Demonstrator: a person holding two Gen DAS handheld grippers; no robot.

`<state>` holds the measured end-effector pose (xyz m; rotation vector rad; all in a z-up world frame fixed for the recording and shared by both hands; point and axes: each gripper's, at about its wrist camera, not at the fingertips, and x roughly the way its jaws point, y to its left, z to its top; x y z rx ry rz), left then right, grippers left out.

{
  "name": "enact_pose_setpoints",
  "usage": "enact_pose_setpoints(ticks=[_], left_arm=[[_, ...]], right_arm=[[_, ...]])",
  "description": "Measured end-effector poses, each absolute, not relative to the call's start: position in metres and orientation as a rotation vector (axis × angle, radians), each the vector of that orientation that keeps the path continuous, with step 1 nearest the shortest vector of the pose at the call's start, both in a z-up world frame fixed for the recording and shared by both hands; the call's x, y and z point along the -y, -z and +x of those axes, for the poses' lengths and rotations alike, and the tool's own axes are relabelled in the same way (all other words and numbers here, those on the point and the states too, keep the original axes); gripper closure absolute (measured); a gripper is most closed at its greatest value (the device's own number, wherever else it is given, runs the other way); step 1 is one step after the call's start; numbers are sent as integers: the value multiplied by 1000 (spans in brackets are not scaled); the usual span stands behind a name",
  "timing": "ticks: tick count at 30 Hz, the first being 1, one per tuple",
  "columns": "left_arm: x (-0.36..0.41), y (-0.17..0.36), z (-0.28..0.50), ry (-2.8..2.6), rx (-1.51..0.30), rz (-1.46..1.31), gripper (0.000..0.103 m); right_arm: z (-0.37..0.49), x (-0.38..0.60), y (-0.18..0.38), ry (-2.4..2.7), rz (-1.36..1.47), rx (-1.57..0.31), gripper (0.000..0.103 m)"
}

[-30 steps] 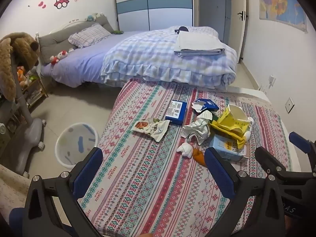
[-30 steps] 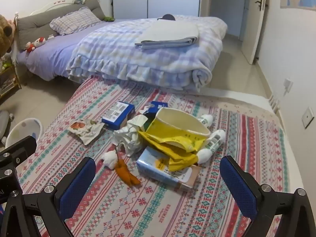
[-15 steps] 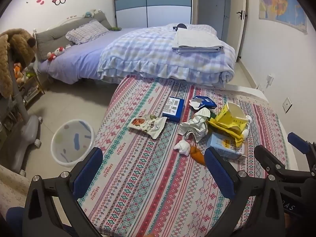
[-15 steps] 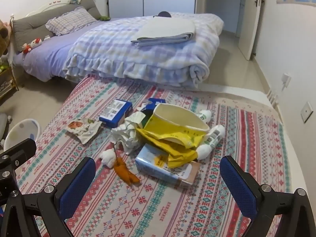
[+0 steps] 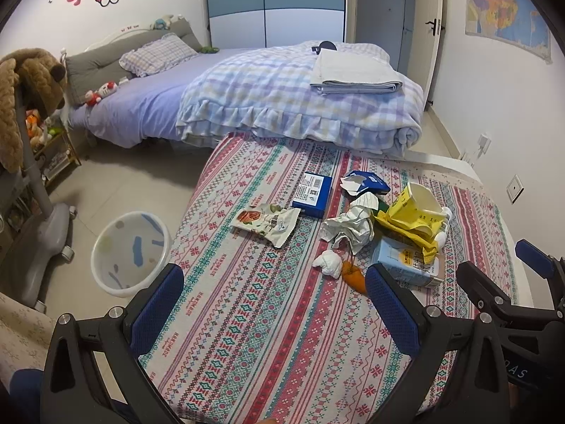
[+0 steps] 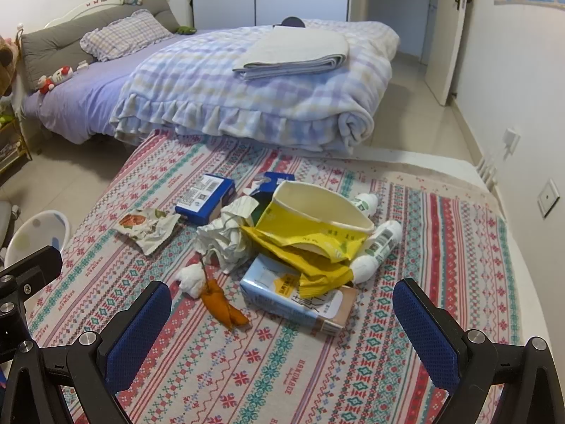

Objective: Collect trash

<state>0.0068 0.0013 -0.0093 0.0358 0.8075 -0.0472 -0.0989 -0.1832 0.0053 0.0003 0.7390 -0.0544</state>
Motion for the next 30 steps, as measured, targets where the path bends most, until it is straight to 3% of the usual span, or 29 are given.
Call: enact_pose_setpoints(ticks=[30], left_arm=[[-3,13,5,47,-813,37,0]], right_arm=[[-99,179,-2,50,1,-746,0]])
